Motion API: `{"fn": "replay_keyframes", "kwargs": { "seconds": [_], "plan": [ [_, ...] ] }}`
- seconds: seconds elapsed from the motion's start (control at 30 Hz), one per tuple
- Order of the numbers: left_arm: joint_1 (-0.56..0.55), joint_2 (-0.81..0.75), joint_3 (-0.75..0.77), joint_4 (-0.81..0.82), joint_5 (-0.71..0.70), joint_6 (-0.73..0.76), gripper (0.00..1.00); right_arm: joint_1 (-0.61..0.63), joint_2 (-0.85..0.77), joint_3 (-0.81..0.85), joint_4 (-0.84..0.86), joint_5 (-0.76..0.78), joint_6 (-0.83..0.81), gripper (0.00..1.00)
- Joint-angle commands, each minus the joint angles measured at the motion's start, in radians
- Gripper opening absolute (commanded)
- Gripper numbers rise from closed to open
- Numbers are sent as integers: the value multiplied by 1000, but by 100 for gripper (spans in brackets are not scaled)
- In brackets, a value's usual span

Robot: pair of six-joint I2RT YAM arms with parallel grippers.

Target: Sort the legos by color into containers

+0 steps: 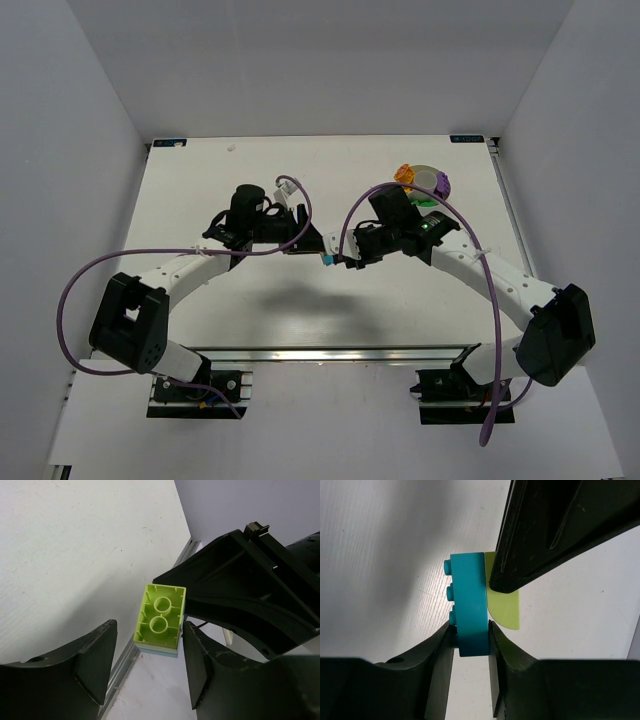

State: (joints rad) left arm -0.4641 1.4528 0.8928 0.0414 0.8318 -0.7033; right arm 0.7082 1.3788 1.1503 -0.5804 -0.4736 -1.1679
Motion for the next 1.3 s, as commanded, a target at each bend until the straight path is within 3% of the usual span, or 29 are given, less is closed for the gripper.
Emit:
{"fn": "replay_keyframes", "kwargs": {
  "seconds": [0.0, 0.07, 0.17, 0.3, 0.4, 0.53, 1.27],
  "plan": [
    [-4, 0, -9, 40, 47, -7, 65, 5, 0, 40, 25, -5, 10, 0],
    [-4, 3, -12, 48, 50, -8, 64, 4, 0, 39, 25, -13, 13, 0],
    [-4, 4, -15, 63, 52, -15, 54, 7, -1, 37, 25, -14, 14, 0],
    [-4, 15, -22, 94, 64, -36, 31, 4, -9, 32, 24, -25, 14, 0],
    [-4, 26, -20, 110, 82, -47, 21, 7, -15, 25, 25, -25, 14, 0],
    [-4, 31, -17, 123, 89, -48, 0, 2, -21, 12, 17, -28, 11, 0],
    [100, 69, 150, 42, 44, 22, 0, -4, -156, -132, -40, 2, 0, 0]
  ]
}}
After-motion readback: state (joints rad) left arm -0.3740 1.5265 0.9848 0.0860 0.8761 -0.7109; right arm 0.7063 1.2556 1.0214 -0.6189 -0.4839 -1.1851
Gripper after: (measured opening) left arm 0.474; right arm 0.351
